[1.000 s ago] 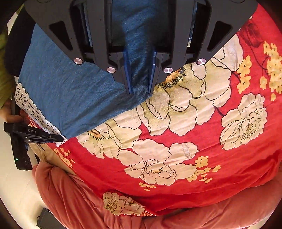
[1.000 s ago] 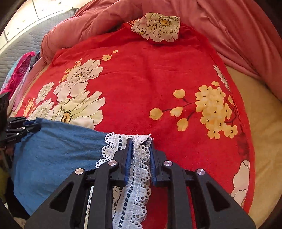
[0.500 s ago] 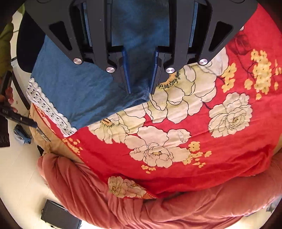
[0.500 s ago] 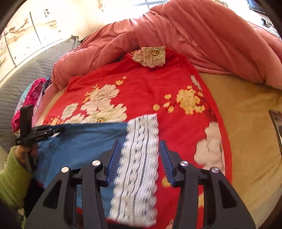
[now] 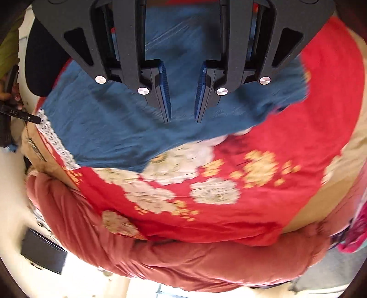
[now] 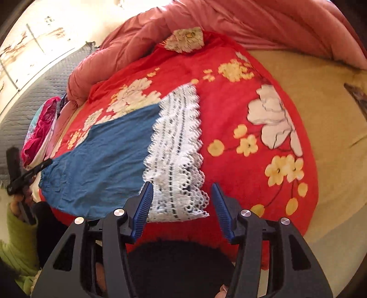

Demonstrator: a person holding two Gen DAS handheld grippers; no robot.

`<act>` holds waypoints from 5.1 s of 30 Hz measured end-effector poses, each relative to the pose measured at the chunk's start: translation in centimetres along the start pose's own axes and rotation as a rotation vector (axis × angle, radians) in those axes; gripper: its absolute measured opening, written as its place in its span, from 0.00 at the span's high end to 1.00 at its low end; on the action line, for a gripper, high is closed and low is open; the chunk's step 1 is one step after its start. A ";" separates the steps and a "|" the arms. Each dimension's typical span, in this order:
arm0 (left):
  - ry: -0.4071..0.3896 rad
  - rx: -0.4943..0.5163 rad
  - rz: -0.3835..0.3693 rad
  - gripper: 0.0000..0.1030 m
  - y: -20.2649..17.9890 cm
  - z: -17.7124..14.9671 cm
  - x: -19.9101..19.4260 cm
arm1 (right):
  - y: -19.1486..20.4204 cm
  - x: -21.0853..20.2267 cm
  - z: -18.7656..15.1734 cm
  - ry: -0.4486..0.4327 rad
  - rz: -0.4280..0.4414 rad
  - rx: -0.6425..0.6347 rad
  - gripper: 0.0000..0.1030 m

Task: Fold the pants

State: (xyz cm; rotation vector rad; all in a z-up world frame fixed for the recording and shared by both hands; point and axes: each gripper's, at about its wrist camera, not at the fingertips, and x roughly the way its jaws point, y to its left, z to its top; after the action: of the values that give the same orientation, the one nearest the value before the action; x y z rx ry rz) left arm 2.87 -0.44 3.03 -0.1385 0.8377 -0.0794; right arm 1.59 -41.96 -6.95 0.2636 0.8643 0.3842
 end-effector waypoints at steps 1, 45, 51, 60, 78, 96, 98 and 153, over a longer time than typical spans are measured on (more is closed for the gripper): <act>0.007 -0.023 0.035 0.78 1.1 -0.6 -0.4 | -0.2 0.3 -0.2 0.004 0.009 0.011 0.49; 0.136 0.392 -0.276 0.34 -20.8 4.9 8.4 | 2.7 -4.4 -4.1 -0.226 -0.159 0.034 0.26; 0.212 0.503 -0.246 0.34 -25.4 7.0 15.6 | 2.3 -2.4 -3.2 -0.172 -0.134 0.058 0.26; 0.312 0.519 -0.338 0.46 -28.0 9.6 21.9 | 1.1 -0.2 -2.9 -0.111 -0.077 0.110 0.50; 0.404 0.424 -0.650 0.62 -26.8 8.9 24.9 | -1.0 0.5 -1.8 -0.095 0.083 0.194 0.61; 0.286 0.453 -0.657 0.94 -25.4 10.4 20.5 | 2.3 -1.7 -1.4 -0.196 0.067 0.085 0.81; 0.262 0.446 -0.669 0.94 -24.8 10.8 19.5 | 3.5 -2.2 -1.1 -0.213 0.079 0.057 0.82; 0.278 -0.235 -0.514 0.86 2.0 4.6 13.8 | 22.7 7.1 0.5 -0.047 0.181 -0.344 0.51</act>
State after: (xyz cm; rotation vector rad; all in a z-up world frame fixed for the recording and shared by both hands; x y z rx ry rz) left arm 15.53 0.19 -4.38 -0.5728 1.0720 -0.4925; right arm 1.13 -18.55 -2.93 0.0318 0.7163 0.6844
